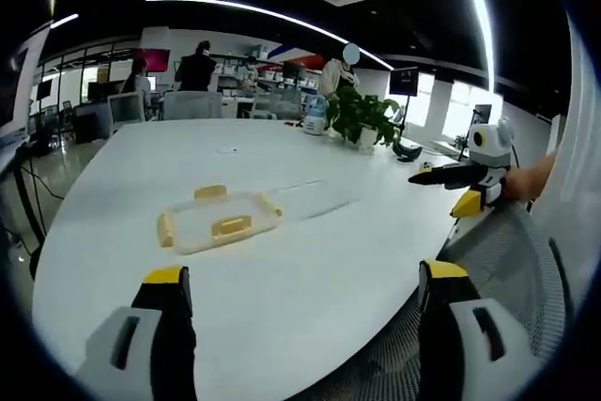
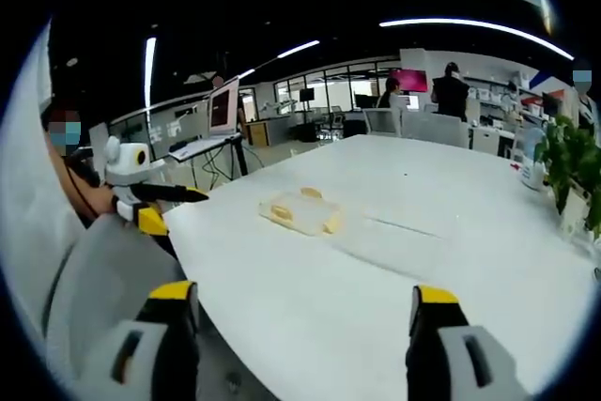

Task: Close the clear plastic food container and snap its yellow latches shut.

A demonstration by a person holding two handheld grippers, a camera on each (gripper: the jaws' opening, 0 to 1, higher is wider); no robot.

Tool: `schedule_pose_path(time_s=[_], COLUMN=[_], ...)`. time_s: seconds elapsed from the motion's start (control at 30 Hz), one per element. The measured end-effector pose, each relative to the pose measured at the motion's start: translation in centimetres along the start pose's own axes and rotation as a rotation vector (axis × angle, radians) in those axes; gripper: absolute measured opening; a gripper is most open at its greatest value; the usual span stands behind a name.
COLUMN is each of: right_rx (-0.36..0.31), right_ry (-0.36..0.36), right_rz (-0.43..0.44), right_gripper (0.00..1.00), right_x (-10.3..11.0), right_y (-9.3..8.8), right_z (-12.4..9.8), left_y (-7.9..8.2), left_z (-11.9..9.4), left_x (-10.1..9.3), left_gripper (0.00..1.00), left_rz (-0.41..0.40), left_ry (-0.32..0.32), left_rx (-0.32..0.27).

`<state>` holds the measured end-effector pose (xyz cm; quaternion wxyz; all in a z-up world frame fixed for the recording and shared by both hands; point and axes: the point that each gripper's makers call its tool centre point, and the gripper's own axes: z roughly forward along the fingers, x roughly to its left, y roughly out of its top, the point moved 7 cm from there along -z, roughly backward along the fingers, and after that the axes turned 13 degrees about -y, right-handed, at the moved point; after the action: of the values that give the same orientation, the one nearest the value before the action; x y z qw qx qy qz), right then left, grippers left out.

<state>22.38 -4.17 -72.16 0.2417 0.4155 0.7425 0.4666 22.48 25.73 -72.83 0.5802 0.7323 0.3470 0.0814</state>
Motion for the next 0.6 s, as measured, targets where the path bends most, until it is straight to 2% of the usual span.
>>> schedule_pose_path(time_s=[0.6], right_rx=[0.019], right_ry=[-0.001], right_rz=[-0.01], right_gripper=[0.92], right_x=[0.05], right_y=[-0.35], right_z=[0.05], left_y=[-0.13], left_z=[0.11], left_x=[-0.06], left_gripper=[0.99], left_rz=[0.0], left_ry=[-0.013], left_rx=[0.003])
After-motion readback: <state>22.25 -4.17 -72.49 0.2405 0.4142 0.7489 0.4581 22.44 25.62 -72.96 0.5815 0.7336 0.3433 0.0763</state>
